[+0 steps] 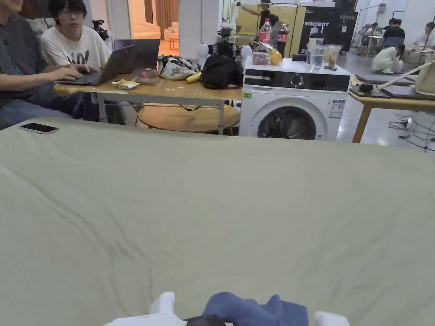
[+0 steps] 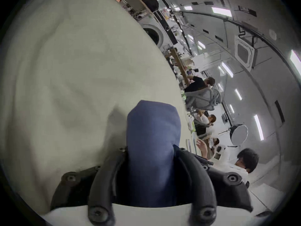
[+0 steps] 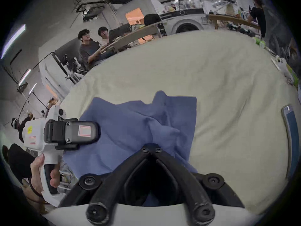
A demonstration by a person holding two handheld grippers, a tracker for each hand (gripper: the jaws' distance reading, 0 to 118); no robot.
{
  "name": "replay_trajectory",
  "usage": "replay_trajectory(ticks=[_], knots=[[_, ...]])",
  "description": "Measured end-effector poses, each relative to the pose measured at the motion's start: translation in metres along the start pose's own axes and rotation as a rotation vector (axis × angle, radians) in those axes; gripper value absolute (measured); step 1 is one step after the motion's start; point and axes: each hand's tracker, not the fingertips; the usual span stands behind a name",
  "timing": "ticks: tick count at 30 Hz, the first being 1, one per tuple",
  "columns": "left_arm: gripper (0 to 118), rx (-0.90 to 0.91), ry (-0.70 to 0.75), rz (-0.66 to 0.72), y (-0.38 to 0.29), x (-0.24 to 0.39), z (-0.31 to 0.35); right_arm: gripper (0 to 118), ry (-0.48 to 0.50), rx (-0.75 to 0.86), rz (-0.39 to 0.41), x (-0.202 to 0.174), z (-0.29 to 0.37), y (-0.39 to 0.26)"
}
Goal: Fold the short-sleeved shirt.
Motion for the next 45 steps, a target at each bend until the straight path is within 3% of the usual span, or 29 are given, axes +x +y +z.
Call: replay_trajectory(ticks=[2, 3, 4, 6, 11, 13, 16, 19, 20, 23, 26, 30, 32, 34, 36, 38, 42, 45], knots=[[34, 0.06, 0.009, -0.019, 0.004, 0.009, 0.022, 0, 0.054, 0.085, 0.043, -0.025, 0.016, 0.009], [34, 0.108, -0.006, -0.008, 0.008, 0.011, 0.042, 0, 0.157, 0.128, 0.049, -0.042, 0.015, 0.018], [34, 0.14, -0.018, -0.002, 0.017, 0.011, 0.061, 0, 0.2, 0.124, 0.075, -0.062, 0.008, 0.029], [34, 0.238, 0.028, -0.012, 0.034, 0.003, 0.105, 0, 0.237, 0.107, 0.168, -0.102, -0.017, 0.047], [34, 0.421, 0.269, 0.001, 0.073, -0.045, 0.239, 0, 0.461, 0.029, 0.298, -0.226, -0.099, 0.072], [34, 0.484, 0.383, 0.003, 0.087, -0.068, 0.284, 0, 0.499, 0.029, 0.384, -0.276, -0.131, 0.069], [34, 0.574, 0.468, 0.07, 0.111, -0.11, 0.337, 0, 0.557, -0.015, 0.402, -0.33, -0.174, 0.064], [34, 0.598, 0.532, 0.078, 0.135, -0.145, 0.354, 0, 0.579, -0.049, 0.38, -0.352, -0.19, 0.061], [34, 0.569, 0.566, 0.064, 0.142, -0.15, 0.35, 0, 0.587, -0.047, 0.375, -0.352, -0.191, 0.06], [50, 0.497, 0.666, 0.044, 0.162, -0.154, 0.335, 0, 0.569, -0.041, 0.371, -0.336, -0.184, 0.065], [50, 0.529, 0.737, 0.024, 0.163, -0.136, 0.339, 0, 0.474, 0.04, 0.421, -0.298, -0.165, 0.08], [50, 0.638, 0.908, -0.164, 0.153, -0.081, 0.339, 0, 0.368, 0.131, 0.349, -0.236, -0.129, 0.107], [60, 0.653, 0.931, -0.281, 0.153, -0.06, 0.344, 0, 0.355, 0.168, 0.325, -0.211, -0.108, 0.115], [61, 0.716, 0.987, -0.274, 0.156, -0.035, 0.346, 0, 0.335, 0.199, 0.305, -0.189, -0.081, 0.118], [61, 0.776, 0.926, -0.289, 0.153, -0.007, 0.35, 0, 0.315, 0.249, 0.299, -0.168, -0.054, 0.118], [61, 0.793, 0.775, -0.404, 0.139, 0.035, 0.334, 0, 0.284, 0.318, 0.29, -0.15, -0.034, 0.117], [61, 0.8, 0.689, -0.746, 0.093, 0.129, 0.266, 0, 0.146, 0.388, 0.255, -0.121, 0.019, 0.113], [61, 0.796, 0.5, -0.821, 0.062, 0.177, 0.216, 0, 0.1, 0.479, 0.22, -0.092, 0.056, 0.102]])
